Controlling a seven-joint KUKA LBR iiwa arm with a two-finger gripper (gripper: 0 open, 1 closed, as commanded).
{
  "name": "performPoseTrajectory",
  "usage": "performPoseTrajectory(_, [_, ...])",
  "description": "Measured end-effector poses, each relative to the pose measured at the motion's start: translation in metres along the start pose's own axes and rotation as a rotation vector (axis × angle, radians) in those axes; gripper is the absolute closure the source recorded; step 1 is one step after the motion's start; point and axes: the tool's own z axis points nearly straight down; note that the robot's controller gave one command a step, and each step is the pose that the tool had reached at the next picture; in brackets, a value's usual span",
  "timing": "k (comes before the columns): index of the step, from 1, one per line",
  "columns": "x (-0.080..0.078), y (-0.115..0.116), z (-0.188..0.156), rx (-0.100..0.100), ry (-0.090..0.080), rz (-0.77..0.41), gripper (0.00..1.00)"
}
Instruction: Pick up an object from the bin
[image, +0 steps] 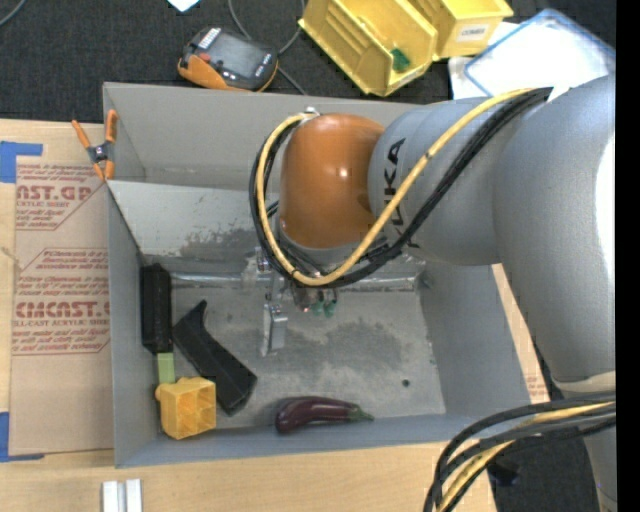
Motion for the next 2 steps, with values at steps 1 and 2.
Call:
performPoseTrajectory(1, [0.018, 0.049, 0.000, -0.005, -0.002, 0.050, 0.00])
performPoseTrajectory(2, [-0.019, -0.008, 0.049, 0.000, -0.003, 0.005, 0.00])
